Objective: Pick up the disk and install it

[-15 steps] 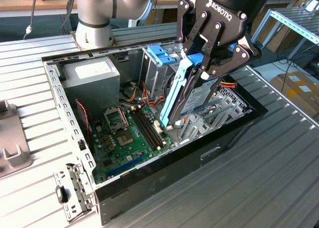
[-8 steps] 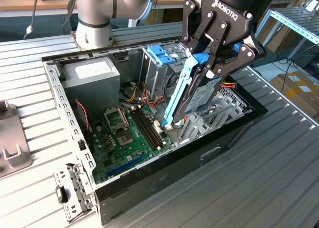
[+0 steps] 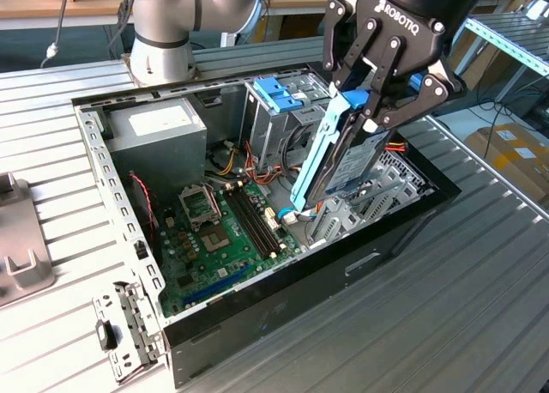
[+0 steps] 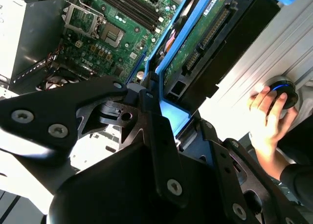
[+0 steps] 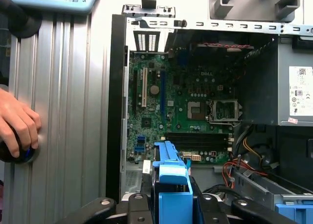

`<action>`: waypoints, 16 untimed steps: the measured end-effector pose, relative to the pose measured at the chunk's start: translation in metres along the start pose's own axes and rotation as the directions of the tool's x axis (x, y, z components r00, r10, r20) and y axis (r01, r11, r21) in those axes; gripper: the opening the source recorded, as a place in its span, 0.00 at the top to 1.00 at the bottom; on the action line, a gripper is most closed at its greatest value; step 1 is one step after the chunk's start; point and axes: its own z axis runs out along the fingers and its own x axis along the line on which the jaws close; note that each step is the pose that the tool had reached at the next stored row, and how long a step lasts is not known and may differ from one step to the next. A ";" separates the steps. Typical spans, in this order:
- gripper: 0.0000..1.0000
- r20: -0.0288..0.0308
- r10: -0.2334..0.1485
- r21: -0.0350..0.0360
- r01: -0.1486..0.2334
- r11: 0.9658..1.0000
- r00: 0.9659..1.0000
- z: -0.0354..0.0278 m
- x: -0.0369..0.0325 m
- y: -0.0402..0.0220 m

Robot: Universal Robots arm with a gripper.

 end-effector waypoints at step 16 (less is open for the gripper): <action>0.63 0.000 0.000 0.000 0.000 1.000 1.000 -0.0002 0.0004 -0.0232</action>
